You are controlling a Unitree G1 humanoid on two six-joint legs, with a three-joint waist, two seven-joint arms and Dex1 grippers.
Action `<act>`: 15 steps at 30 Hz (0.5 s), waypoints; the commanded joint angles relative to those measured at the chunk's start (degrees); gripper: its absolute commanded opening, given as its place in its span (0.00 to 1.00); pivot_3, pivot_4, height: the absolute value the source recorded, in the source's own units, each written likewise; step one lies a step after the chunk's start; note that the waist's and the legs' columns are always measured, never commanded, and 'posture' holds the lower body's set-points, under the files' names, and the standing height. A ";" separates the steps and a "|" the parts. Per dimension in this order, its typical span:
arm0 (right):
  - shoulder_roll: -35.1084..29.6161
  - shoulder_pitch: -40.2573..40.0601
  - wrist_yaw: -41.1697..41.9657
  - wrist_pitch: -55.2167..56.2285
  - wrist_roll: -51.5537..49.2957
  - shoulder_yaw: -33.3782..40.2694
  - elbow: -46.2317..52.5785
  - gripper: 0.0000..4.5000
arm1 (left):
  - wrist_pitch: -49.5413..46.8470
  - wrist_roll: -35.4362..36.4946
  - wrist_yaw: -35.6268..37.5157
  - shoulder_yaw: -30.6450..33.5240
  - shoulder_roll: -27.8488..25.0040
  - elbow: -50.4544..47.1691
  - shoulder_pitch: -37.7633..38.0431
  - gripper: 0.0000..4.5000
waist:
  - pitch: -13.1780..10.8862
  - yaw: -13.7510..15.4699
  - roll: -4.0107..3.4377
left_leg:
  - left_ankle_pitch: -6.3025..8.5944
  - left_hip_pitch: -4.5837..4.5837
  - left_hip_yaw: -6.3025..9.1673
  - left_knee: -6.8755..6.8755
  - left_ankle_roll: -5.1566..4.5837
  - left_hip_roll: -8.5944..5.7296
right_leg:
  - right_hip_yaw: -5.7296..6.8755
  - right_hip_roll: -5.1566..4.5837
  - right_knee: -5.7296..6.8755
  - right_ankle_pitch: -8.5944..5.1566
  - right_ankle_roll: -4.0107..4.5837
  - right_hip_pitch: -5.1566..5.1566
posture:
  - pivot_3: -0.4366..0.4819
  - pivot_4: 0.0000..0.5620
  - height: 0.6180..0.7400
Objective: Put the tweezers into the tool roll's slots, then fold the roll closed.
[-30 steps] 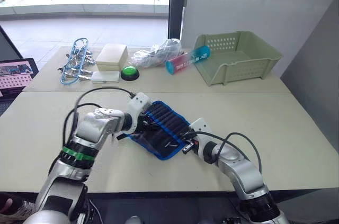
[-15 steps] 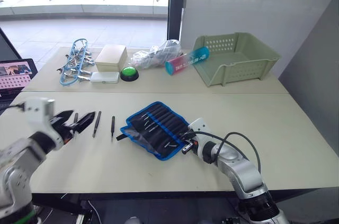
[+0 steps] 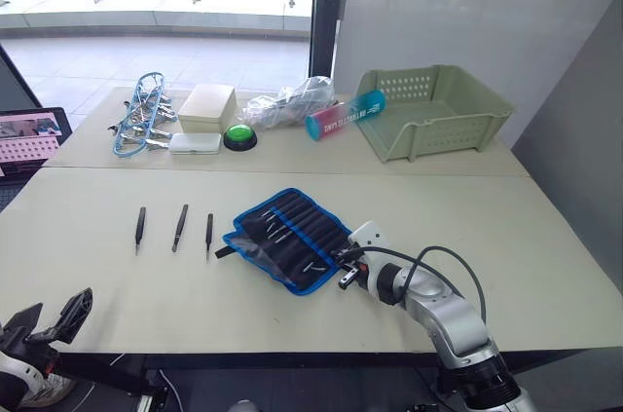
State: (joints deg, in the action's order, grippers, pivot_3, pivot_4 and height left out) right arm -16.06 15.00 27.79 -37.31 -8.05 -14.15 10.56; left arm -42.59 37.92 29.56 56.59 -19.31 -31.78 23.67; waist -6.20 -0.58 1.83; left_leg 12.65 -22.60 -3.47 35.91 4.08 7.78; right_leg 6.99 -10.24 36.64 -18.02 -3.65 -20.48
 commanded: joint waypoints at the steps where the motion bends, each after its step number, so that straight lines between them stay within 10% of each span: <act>1: -0.63 -2.33 0.21 -2.43 0.59 -1.20 -3.88 0.00 | 3.32 -2.84 -1.62 -3.69 -1.94 0.35 -0.08 1.00 | 0.00 0.03 0.00 | 0.00 0.00 0.00 -0.01 0.00 0.00 | 0.00 0.00 0.00 0.00 0.01 0.00 | 0.48 0.27 0.85; 15: 0.76 -1.00 -0.23 -2.81 0.64 -1.34 -4.42 0.00 | 15.13 -17.02 -5.02 -25.10 -10.33 30.69 -21.88 1.00 | 0.00 -0.23 -0.03 | -0.02 0.02 -0.01 -0.05 0.03 0.01 | 0.01 0.03 0.09 -0.01 0.02 -0.07 | 0.48 0.27 0.85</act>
State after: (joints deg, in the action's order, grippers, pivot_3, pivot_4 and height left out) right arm -14.94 15.70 27.53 -37.32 -8.05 -14.16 10.00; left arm -29.45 22.88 24.84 33.36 -28.31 -3.44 2.94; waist -6.20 -0.81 1.79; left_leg 12.62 -22.57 -3.48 35.85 4.12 7.80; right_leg 7.00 -10.21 36.74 -18.03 -3.63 -20.57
